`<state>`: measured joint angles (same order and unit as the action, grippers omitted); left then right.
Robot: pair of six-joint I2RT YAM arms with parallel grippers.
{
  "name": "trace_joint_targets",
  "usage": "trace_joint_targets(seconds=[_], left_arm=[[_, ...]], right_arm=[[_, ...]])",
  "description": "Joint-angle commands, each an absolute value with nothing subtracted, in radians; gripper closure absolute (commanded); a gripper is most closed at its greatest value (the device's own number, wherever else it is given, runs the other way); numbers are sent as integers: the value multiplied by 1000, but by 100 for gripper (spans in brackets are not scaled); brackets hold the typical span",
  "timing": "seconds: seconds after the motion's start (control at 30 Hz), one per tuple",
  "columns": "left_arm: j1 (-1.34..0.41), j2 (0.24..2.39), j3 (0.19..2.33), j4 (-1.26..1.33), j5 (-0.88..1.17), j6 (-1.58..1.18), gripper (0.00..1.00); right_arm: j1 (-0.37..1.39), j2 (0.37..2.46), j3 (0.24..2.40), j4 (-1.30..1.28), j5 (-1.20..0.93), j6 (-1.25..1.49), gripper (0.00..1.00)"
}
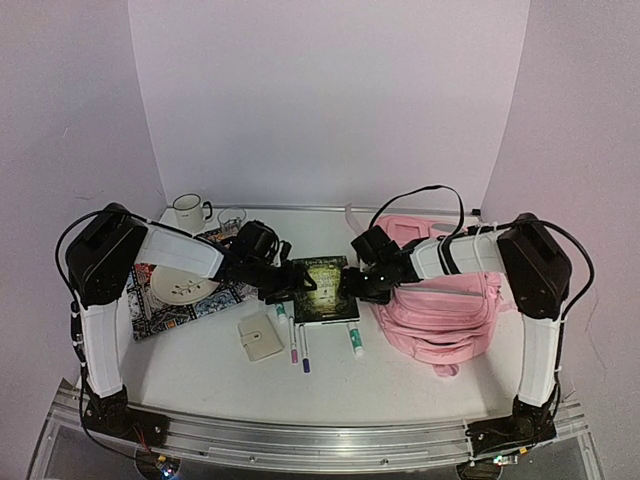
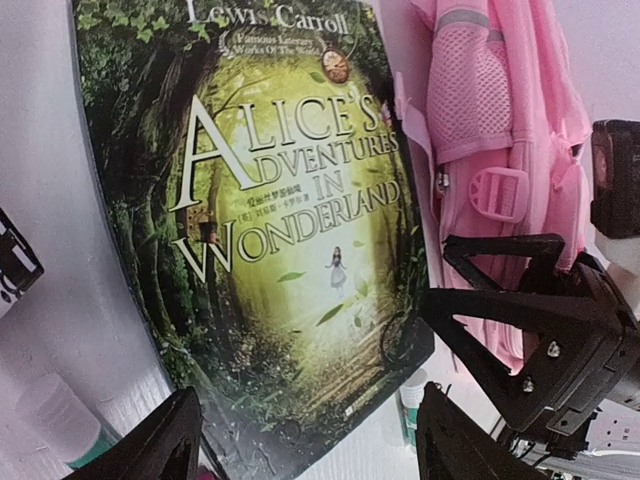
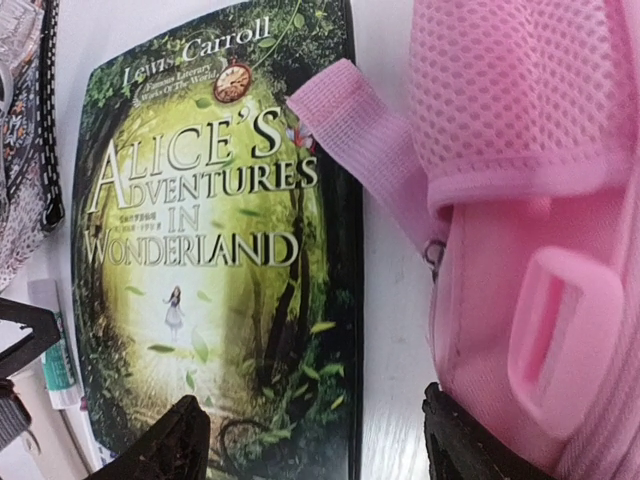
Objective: Pack the student bag
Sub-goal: Adjust the book at the center of the board.
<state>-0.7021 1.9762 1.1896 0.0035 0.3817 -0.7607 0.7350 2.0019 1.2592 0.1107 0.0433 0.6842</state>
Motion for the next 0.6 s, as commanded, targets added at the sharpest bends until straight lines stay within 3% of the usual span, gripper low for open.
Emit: trace_joint_targets(seconds=[0.0,0.57], left_arm=[[-700,2029,1236,6,376,-773,25],[-699,2027,1239,-159,194,-753,20]], right_arm=[[725,2061,1317,39,74,657,27],[725,2128,1365,39,-6,644,26]])
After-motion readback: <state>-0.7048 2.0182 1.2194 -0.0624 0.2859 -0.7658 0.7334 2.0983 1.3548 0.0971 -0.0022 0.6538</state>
